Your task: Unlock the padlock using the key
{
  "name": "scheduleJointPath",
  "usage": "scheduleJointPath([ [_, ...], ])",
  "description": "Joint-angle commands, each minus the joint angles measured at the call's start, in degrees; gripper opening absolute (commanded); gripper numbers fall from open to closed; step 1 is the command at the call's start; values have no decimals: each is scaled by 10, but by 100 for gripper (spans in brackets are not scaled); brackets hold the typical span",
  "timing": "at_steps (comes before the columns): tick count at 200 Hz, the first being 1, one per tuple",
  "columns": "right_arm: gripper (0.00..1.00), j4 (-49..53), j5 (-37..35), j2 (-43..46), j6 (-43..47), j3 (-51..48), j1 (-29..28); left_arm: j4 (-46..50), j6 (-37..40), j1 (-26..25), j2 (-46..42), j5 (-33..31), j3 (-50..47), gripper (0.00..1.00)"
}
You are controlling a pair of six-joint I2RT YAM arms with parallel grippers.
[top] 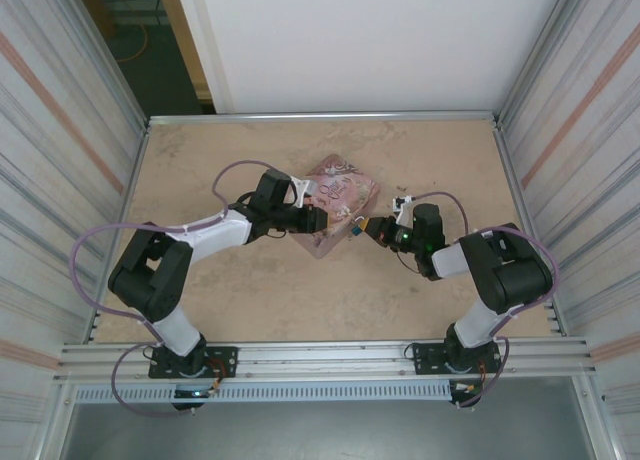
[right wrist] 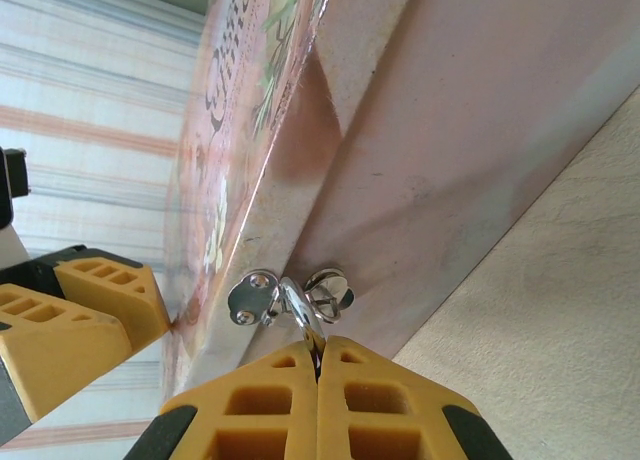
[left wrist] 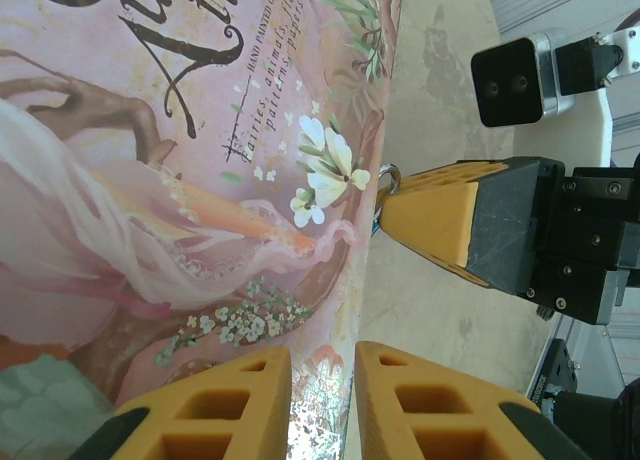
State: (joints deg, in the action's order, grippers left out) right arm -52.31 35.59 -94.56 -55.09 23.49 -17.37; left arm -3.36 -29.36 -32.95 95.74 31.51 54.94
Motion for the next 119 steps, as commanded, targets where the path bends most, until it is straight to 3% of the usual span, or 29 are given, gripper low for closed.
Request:
scheduleJointPath([
  [1, 0, 3, -6, 27, 7, 12, 5, 96, -2, 4, 13, -18, -34, 24],
  [41, 0, 47, -13, 58, 29, 5, 14, 93, -3, 8, 9, -14, -30, 28],
  [119, 0, 155, -25, 140, 85, 2, 32, 74, -4, 31, -49, 17, -20, 49],
])
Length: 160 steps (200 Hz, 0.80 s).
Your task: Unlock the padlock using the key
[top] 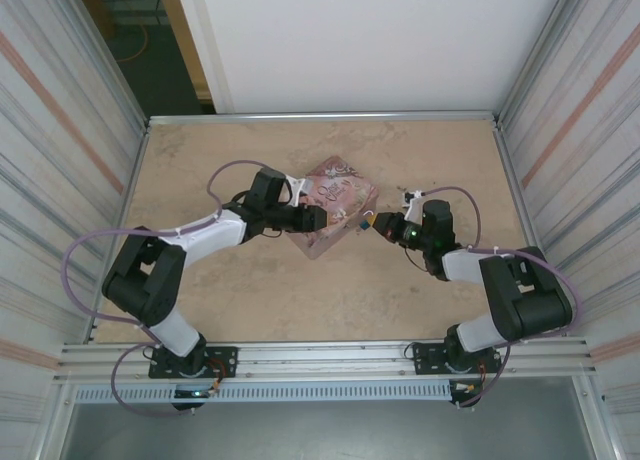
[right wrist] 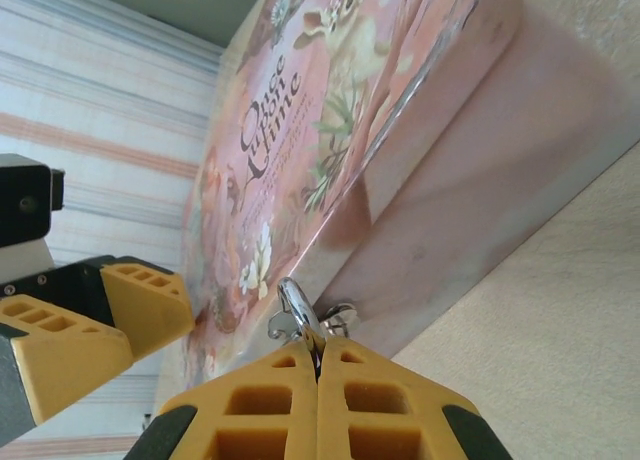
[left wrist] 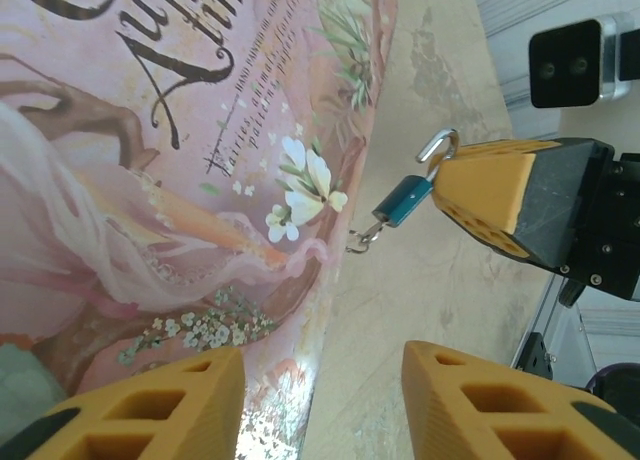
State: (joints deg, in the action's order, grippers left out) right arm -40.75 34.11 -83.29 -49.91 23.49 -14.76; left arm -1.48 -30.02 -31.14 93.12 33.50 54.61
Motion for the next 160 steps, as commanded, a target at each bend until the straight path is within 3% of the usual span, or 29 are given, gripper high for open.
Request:
scheduleJointPath([
  [1, 0, 42, -10, 28, 34, 2, 6, 55, 2, 13, -24, -3, -16, 50],
  [40, 0, 88, -18, 60, 58, 5, 11, 53, 5, 24, -72, -3, -25, 55],
  [109, 0, 167, -31, 117, 98, 16, 13, 67, 26, 38, -187, -58, -65, 60],
  [160, 0, 233, -42, 162, 138, 27, 10, 54, 36, 46, -315, -157, -134, 64],
])
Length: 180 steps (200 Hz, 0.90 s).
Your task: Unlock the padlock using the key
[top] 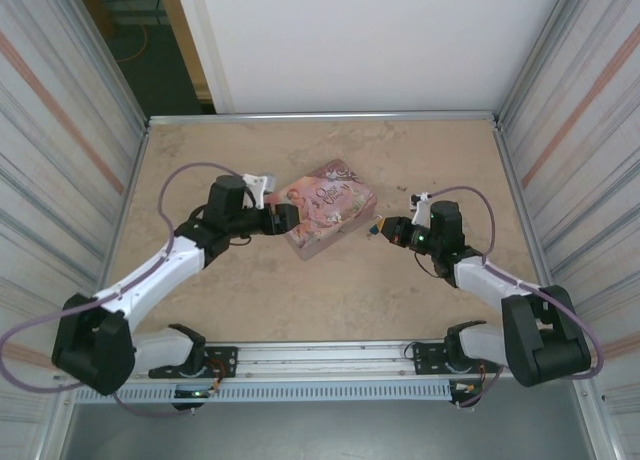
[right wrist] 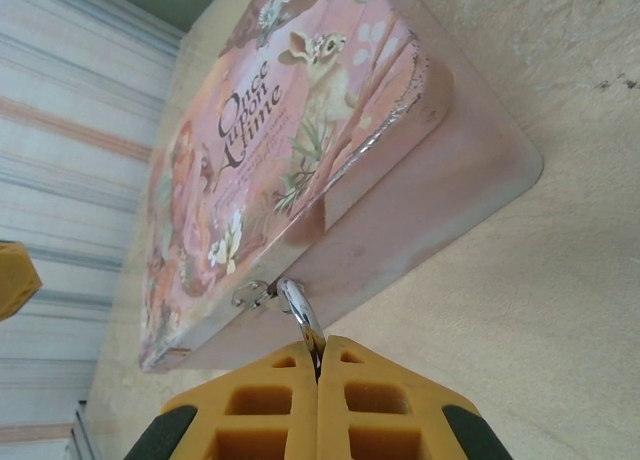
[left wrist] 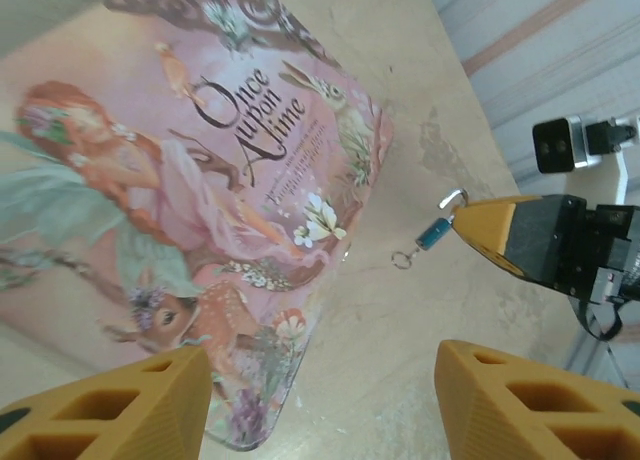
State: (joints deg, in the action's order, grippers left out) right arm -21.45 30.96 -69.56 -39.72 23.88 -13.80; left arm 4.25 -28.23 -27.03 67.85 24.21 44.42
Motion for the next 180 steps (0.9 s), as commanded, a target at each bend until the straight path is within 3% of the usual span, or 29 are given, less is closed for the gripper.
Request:
scheduleJointPath([
  [1, 0, 41, -10, 25, 37, 23, 0, -4, 18, 5, -65, -67, -33, 65],
  [46, 0, 78, -18, 40, 60, 36, -8, 23, 35, 23, -188, -146, -86, 76],
  [85, 0, 92, -24, 43, 67, 44, -16, 43, 38, 72, -266, -150, -119, 85],
  [139, 0, 126, -32, 49, 80, 59, -20, 49, 51, 119, -322, -151, -144, 89],
  [180, 0, 167, -42, 61, 94, 70, -22, 100, 102, 123, -354, -220, -126, 99],
])
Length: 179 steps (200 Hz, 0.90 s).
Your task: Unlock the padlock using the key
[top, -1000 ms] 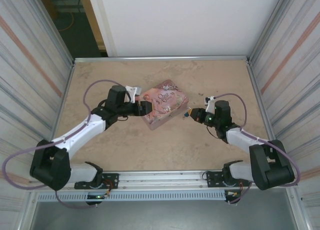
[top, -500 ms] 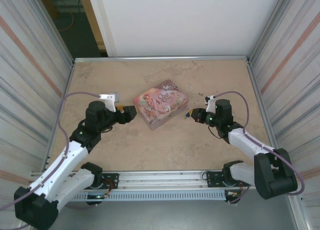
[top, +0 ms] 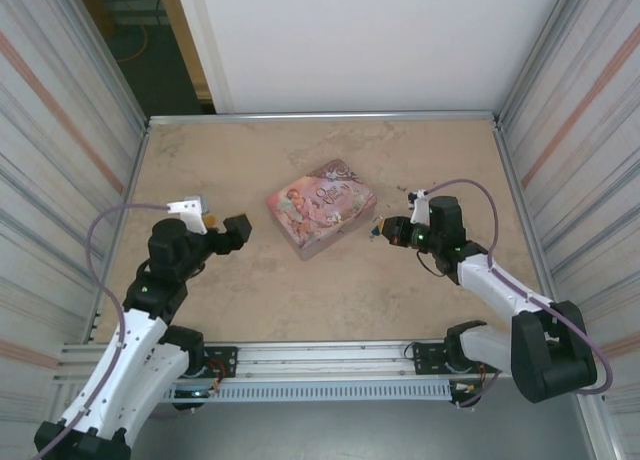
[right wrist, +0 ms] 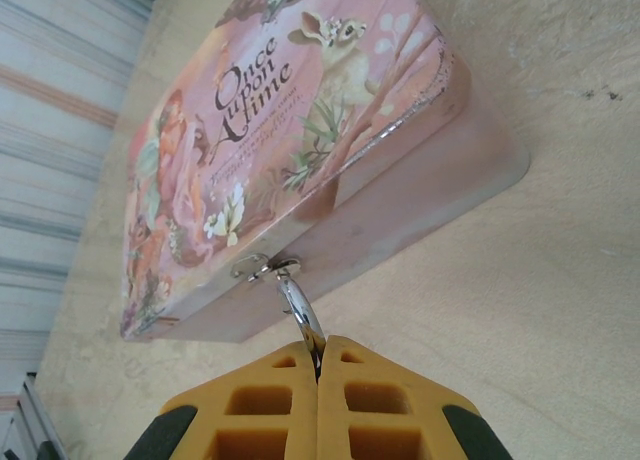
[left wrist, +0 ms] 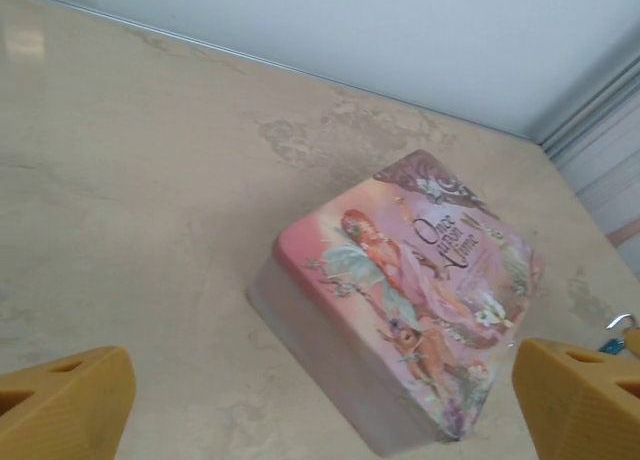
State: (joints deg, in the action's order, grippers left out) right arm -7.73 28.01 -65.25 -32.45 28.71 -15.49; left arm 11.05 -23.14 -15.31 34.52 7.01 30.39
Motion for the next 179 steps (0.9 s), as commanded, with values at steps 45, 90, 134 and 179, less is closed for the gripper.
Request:
scheduleJointPath([
  [45, 0, 54, -17, 24, 27, 30, -5, 23, 149, 7, -43, -60, 45, 99],
  [90, 0, 88, -19, 31, 37, 41, -5, 66, 285, 6, -9, 5, 74, 99],
  [134, 0, 116, -28, 43, 42, 47, -5, -14, 324, 7, -36, 41, -22, 99],
  [179, 0, 131, -33, 43, 43, 57, -5, 19, 379, 7, -17, 98, -10, 99],
])
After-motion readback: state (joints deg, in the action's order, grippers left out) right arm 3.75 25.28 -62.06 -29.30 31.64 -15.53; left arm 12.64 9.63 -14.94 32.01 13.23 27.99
